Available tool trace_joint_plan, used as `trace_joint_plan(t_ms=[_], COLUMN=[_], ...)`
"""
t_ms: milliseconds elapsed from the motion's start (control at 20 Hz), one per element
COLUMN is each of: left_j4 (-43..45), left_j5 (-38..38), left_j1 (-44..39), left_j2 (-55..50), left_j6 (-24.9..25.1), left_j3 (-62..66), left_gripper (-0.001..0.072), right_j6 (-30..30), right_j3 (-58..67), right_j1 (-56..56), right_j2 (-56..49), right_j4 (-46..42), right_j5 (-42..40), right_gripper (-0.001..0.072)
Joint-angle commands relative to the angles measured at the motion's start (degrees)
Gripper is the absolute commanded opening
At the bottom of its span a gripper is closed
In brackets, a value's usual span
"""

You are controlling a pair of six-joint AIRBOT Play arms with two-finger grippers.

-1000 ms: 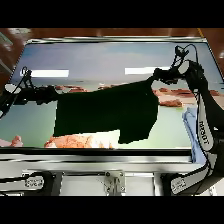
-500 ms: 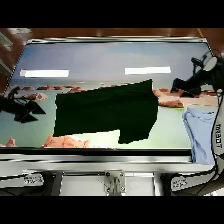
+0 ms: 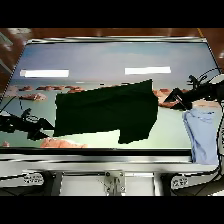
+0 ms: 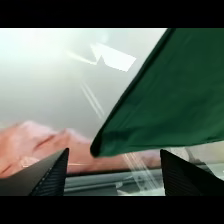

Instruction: Fold the shirts.

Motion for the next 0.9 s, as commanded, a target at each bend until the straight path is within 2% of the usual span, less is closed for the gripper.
trace_joint_plan(t_ms=[0,200,250,300,350,500,550,650,700,850], left_j4=[-2.1,-7.0,-8.5,-9.0,-9.2,-9.8,-9.9,-9.8,-9.8,-9.8], left_j5=[4.9,8.0,8.5,8.7,8.7,6.9,6.5,6.3,6.3,6.3], left_j1=[-2.2,-5.6,-6.4,-7.1,-7.6,-7.7,-7.7,-7.7,-7.7,-7.6], left_j2=[-1.4,-3.7,-4.0,-4.2,-4.2,-4.1,-4.0,-3.2,-2.6,-0.2], left_j6=[0.7,0.7,0.7,0.7,0.7,3.2,3.5,4.3,4.5,4.9], left_j3=[-1.3,-1.3,-1.3,-1.3,-1.2,-1.2,-1.2,-1.2,-1.2,-1.2], left_gripper=[0.072,0.0712,0.0654,0.0432,0.0254,0.0037,0.0037,0.0036,0.0036,0.0036], right_j6=[-0.5,-0.5,-0.5,-0.5,0.0,1.7,1.2,-2.2,-3.8,-2.6], right_j3=[-0.7,-0.7,-0.7,-0.7,-0.7,-1.9,-3.4,-8.4,-11.1,-17.6], right_j1=[-0.1,-0.1,-0.1,-0.1,-0.1,0.6,1.0,1.0,1.0,1.0], right_j2=[0.0,0.0,0.0,0.0,0.0,0.0,0.0,0.2,0.4,0.6], right_j4=[2.0,2.0,1.9,1.8,1.0,-4.9,-5.7,-1.9,-0.1,1.8], right_j5=[-1.0,-0.9,-0.9,-0.9,-0.9,0.9,2.1,2.7,1.8,-4.4], right_gripper=[0.0624,0.0625,0.0624,0.0624,0.0624,0.0625,0.0625,0.0625,0.0625,0.0625])
